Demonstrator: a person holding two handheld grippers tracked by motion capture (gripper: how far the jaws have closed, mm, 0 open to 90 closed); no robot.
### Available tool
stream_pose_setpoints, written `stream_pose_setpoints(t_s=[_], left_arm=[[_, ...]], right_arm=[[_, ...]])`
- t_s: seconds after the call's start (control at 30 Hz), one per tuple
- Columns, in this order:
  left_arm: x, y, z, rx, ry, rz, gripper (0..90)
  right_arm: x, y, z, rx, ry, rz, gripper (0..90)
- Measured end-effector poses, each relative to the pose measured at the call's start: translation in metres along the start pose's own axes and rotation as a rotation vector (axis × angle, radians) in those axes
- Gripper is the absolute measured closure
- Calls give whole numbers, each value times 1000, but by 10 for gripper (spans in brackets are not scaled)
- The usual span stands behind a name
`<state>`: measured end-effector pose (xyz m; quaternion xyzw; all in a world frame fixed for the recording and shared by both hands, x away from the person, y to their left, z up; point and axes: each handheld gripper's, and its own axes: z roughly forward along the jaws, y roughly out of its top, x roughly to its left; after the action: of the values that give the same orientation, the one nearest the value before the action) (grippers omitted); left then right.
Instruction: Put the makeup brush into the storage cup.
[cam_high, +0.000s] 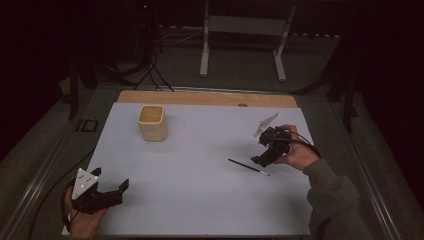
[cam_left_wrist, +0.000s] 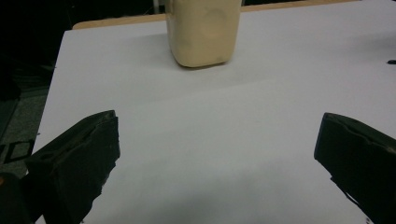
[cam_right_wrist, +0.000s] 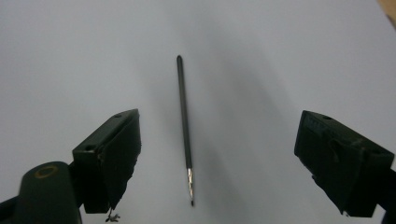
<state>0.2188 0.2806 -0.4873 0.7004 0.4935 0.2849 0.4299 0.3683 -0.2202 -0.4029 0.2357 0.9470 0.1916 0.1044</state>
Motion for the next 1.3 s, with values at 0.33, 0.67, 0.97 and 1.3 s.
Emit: stream_pose_setpoints(t_s=[0.33, 0.67, 0.97, 1.3], left_arm=[[0, 0, 0, 5, -2, 4, 14], [0, 0, 0, 5, -3, 4, 14], [0, 0, 0, 4, -4, 5, 14], [0, 0, 0, 5, -4, 4, 14]], right_arm=[[-3, 5, 8, 85, 28, -41, 146], [-2, 8, 21, 152, 27, -60, 151], [0, 10, 39, 198, 41, -76, 153], [2, 9, 56, 265, 57, -98, 174]])
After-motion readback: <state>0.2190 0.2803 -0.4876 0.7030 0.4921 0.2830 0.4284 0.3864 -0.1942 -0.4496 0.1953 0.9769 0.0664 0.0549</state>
